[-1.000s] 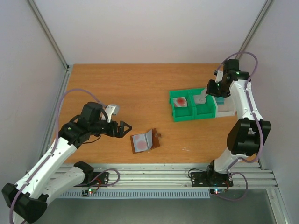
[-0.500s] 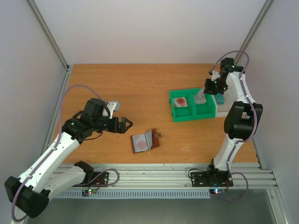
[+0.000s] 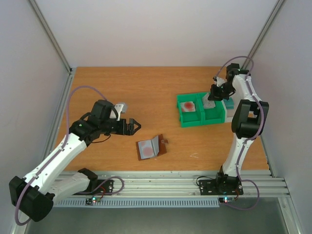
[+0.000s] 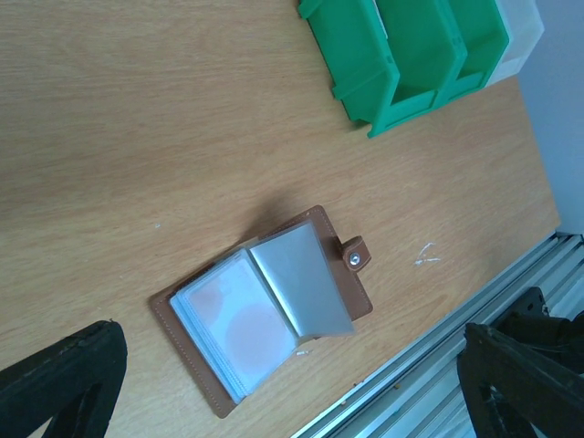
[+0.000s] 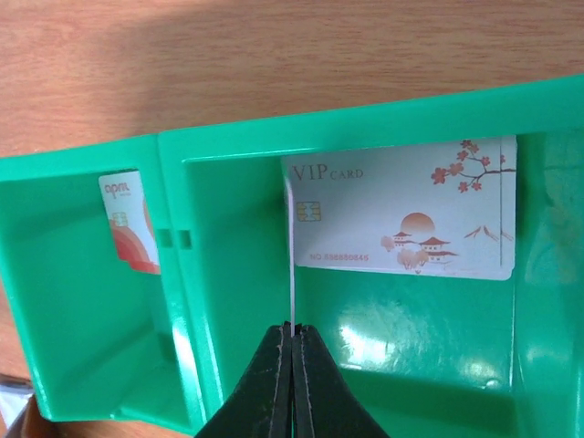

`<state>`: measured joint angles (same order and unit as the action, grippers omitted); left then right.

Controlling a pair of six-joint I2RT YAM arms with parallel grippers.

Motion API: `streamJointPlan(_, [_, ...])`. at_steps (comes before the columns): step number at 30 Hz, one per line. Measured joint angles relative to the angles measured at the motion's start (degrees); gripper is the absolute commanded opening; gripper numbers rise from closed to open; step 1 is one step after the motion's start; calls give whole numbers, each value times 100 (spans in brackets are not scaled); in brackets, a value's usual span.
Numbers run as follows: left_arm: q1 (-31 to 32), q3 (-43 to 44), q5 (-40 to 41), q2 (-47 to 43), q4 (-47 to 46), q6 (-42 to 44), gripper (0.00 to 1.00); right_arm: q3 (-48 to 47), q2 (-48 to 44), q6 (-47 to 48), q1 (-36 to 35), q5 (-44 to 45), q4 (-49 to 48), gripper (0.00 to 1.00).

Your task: Take the credit cards out of the card holder

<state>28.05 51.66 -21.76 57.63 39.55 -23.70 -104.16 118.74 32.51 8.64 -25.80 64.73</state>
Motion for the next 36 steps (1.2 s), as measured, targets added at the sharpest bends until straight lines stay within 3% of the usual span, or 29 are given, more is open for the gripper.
streamJointPlan(6, [0, 0, -120, 87, -103, -125, 98, 0, 238, 68, 13, 48, -151, 9])
streamJointPlan(23, [0, 120, -181, 297, -120, -157, 92, 9, 264, -76, 35, 723, -649, 13])
streamJointPlan(36, [0, 87, -177, 313, -31, -166, 92, 144, 114, -872, 35, 752, -890, 20])
